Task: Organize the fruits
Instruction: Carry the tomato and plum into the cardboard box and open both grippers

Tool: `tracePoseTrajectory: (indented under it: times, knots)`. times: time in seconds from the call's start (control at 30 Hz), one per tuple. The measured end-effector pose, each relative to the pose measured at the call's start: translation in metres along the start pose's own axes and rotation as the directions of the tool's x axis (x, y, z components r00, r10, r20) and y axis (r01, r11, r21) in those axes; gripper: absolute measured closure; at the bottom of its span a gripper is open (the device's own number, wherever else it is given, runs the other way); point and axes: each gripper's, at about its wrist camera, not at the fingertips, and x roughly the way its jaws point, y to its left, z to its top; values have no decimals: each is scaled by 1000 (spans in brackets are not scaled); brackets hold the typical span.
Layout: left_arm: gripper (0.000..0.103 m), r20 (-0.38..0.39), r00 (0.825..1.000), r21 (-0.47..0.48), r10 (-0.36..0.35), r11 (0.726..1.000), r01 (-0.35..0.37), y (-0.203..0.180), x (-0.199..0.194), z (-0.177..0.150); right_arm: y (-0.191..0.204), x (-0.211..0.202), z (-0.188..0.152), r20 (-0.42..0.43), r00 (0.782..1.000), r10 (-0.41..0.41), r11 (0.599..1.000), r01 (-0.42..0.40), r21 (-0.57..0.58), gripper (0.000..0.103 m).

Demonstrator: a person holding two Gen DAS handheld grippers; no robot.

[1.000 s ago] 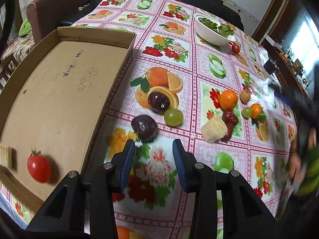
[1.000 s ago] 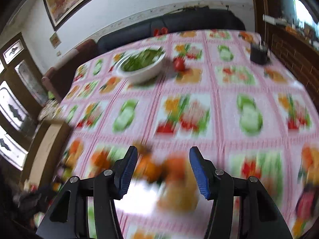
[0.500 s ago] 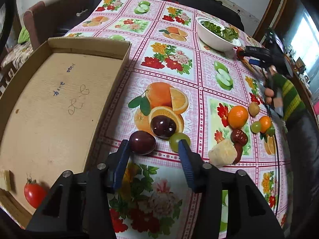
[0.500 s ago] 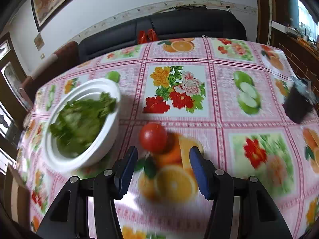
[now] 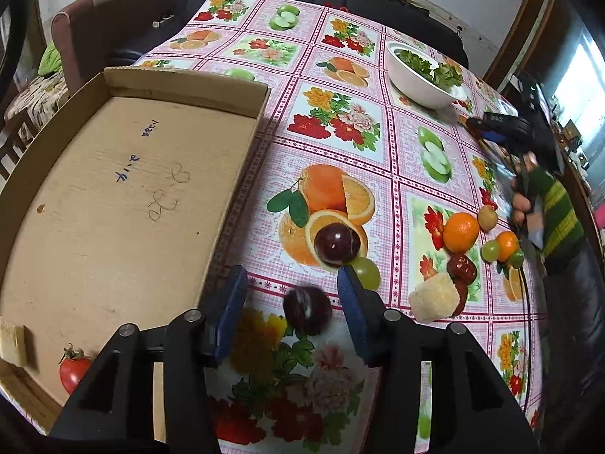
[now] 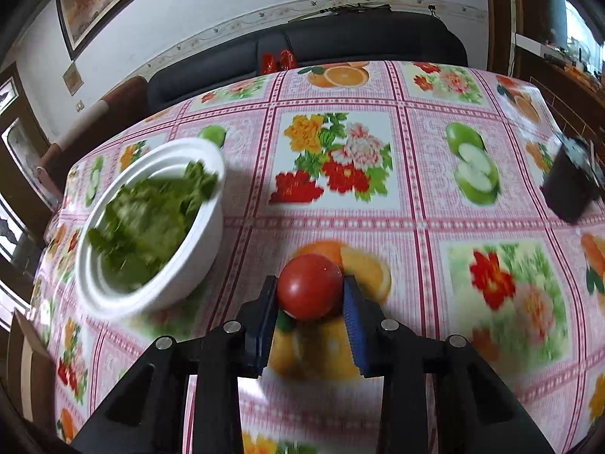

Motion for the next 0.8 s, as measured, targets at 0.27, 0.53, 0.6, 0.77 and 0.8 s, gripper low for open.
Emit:
tracePoseTrajectory:
  times: [0.27,0.53,0.6,0.77,0.8]
  knots:
    - [75,-41,999,107,2,994,2,-19,1,-17,1,-37,-34,-28,999,40,999,-40,24,69]
    - [77,-48,999,160,-1,987,8,-26,-10,-45,0,-85,-81,-33,996,80,996,-78,44,69]
    - [78,-44,999,155,-5,988,12,-24,-13,-47,1,-100,-94,-28,996,87,995,-86,47,69]
    - [79,-16,999,134,-47,990,49,-21,-30,-53,1,-152,-123,21,992,127,989,-128,68,69]
    - [79,-5,998,133,-56,990,56,-21,-36,-55,2,-162,-128,34,990,137,988,-139,70,69]
